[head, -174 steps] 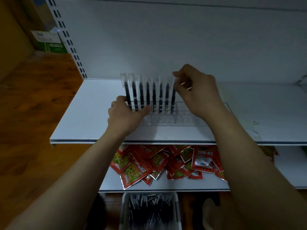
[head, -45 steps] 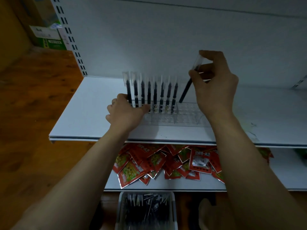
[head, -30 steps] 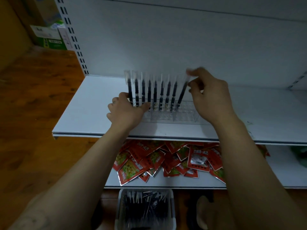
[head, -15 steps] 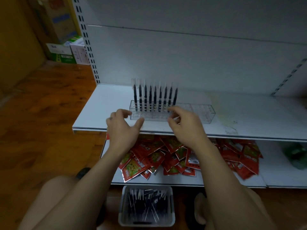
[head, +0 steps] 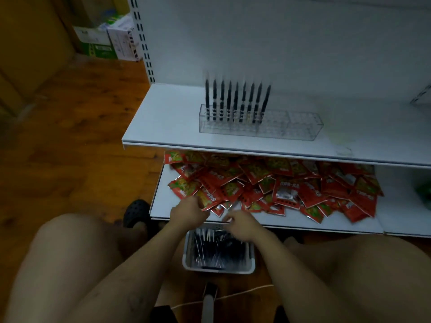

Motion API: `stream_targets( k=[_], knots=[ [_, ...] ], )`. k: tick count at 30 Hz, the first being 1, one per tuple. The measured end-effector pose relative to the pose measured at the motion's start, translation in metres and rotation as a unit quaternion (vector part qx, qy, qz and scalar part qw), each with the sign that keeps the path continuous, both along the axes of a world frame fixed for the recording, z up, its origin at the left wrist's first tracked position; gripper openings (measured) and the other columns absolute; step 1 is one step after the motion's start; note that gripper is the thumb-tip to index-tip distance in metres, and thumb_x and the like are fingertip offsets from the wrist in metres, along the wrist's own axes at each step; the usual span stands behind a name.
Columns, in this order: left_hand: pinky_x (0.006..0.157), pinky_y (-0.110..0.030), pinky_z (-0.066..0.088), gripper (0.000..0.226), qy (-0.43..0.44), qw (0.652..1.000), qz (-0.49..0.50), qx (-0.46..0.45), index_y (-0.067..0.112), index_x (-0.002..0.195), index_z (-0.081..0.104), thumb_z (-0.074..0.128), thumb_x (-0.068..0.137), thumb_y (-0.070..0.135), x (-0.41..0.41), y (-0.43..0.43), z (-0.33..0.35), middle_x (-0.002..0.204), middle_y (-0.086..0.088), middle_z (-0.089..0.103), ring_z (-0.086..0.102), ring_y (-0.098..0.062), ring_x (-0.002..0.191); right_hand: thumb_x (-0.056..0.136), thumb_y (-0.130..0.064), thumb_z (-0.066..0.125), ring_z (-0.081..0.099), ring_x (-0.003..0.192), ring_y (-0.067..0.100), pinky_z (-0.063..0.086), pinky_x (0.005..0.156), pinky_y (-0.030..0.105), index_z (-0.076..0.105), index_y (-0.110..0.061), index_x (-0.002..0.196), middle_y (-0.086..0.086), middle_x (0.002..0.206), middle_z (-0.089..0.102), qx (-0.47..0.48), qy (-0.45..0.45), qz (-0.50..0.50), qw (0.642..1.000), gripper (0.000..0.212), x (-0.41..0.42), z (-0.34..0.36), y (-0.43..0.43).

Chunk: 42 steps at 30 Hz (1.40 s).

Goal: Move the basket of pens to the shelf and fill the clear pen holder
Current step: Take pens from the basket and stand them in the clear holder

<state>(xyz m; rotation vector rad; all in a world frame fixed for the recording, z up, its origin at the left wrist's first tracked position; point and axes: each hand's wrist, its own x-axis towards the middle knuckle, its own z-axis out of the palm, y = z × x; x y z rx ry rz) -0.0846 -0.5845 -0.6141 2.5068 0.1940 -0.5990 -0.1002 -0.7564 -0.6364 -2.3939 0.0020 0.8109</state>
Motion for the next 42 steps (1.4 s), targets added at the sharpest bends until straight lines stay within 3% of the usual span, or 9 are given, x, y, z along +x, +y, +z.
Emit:
stream_targets(
  k=[4, 10, 14, 19, 25, 29, 34, 39, 42],
  knots=[
    [0.078, -0.032, 0.051, 0.024, 0.057, 0.998, 0.036, -0.017, 0.016, 0.099, 0.062, 0.066, 0.084, 0.034, -0.009, 0.011, -0.035, 0.092, -0.003, 0.062, 0.062, -0.024, 0.09, 0.092, -0.017, 0.059, 0.061, 0.107, 0.027, 0.05, 0.095, 0.039, 0.069, -0.007, 0.107, 0.011, 0.116, 0.066, -0.017, 0.116, 0.025, 0.993, 0.02, -0.029, -0.064, 0.001],
    [0.073, -0.027, 0.05, 0.025, 0.127, 0.983, 0.12, -0.05, 0.017, 0.065, 0.059, 0.064, 0.087, 0.028, -0.015, 0.01, -0.094, 0.072, -0.002, 0.063, 0.062, -0.019, 0.075, 0.092, -0.013, 0.054, 0.054, 0.119, 0.027, 0.045, 0.101, 0.033, 0.064, -0.007, 0.12, 0.011, 0.129, 0.06, -0.024, 0.154, 0.031, 0.987, 0.03, -0.02, -0.106, 0.01],
    [0.057, -0.022, 0.042, 0.028, 0.183, 0.951, 0.235, -0.088, 0.012, 0.062, 0.063, 0.062, 0.089, 0.021, -0.027, 0.01, -0.139, 0.059, -0.003, 0.059, 0.057, -0.017, 0.062, 0.092, -0.01, 0.051, 0.058, 0.111, 0.032, 0.048, 0.096, 0.039, 0.065, -0.003, 0.114, 0.016, 0.121, 0.063, 0.011, 0.18, 0.031, 0.983, 0.027, -0.01, -0.139, 0.033],
    [0.079, -0.039, 0.056, 0.02, 0.217, 0.899, 0.366, -0.108, 0.004, 0.089, 0.071, 0.065, 0.085, 0.023, -0.036, 0.027, -0.186, 0.09, -0.017, 0.072, 0.068, -0.034, 0.089, 0.096, -0.013, 0.046, 0.055, 0.114, 0.03, 0.047, 0.096, 0.037, 0.056, -0.011, 0.13, 0.01, 0.131, 0.056, 0.021, 0.23, 0.062, 0.971, 0.036, 0.002, -0.178, 0.055],
    [0.078, -0.041, 0.057, 0.017, 0.184, 0.891, 0.401, -0.108, 0.005, 0.081, 0.07, 0.06, 0.082, 0.018, -0.024, 0.036, -0.206, 0.084, -0.017, 0.071, 0.068, -0.034, 0.084, 0.089, -0.023, 0.046, 0.056, 0.112, 0.033, 0.047, 0.092, 0.035, 0.059, -0.01, 0.126, 0.016, 0.129, 0.057, -0.023, 0.277, 0.127, 0.952, 0.042, 0.0, -0.215, 0.07],
    [0.077, -0.04, 0.056, 0.017, 0.183, 0.888, 0.402, -0.128, 0.009, 0.079, 0.068, 0.058, 0.086, 0.021, -0.02, 0.029, -0.207, 0.087, -0.016, 0.072, 0.068, -0.034, 0.086, 0.087, -0.013, 0.051, 0.065, 0.087, 0.032, 0.055, 0.076, 0.036, 0.073, -0.01, 0.094, 0.012, 0.096, 0.07, -0.061, 0.194, 0.058, 0.977, 0.024, 0.001, -0.208, 0.066],
    [0.078, -0.04, 0.055, 0.018, 0.164, 0.894, 0.39, -0.147, 0.018, 0.073, 0.061, 0.057, 0.09, 0.021, -0.023, 0.022, -0.188, 0.091, -0.016, 0.071, 0.067, -0.033, 0.088, 0.087, -0.004, 0.056, 0.064, 0.101, 0.028, 0.053, 0.085, 0.032, 0.071, -0.009, 0.103, 0.009, 0.106, 0.07, -0.05, 0.124, 0.029, 0.991, 0.023, -0.007, -0.193, 0.055],
    [0.08, -0.039, 0.056, 0.019, 0.128, 0.899, 0.386, -0.163, 0.014, 0.073, 0.059, 0.055, 0.09, 0.02, -0.021, 0.017, -0.157, 0.086, -0.015, 0.069, 0.067, -0.031, 0.085, 0.087, 0.003, 0.053, 0.051, 0.089, 0.023, 0.04, 0.079, 0.023, 0.06, -0.009, 0.094, 0.009, 0.094, 0.055, -0.044, 0.106, -0.027, 0.993, 0.015, -0.009, -0.172, 0.046],
    [0.073, -0.034, 0.052, 0.025, 0.103, 0.902, 0.382, -0.173, 0.015, 0.066, 0.057, 0.055, 0.09, 0.017, -0.026, 0.017, -0.14, 0.076, -0.009, 0.065, 0.063, -0.028, 0.077, 0.087, 0.002, 0.054, 0.06, 0.094, 0.029, 0.051, 0.084, 0.032, 0.063, -0.003, 0.096, 0.015, 0.102, 0.065, -0.046, 0.106, -0.029, 0.993, 0.014, -0.01, -0.159, 0.046]
  ],
)
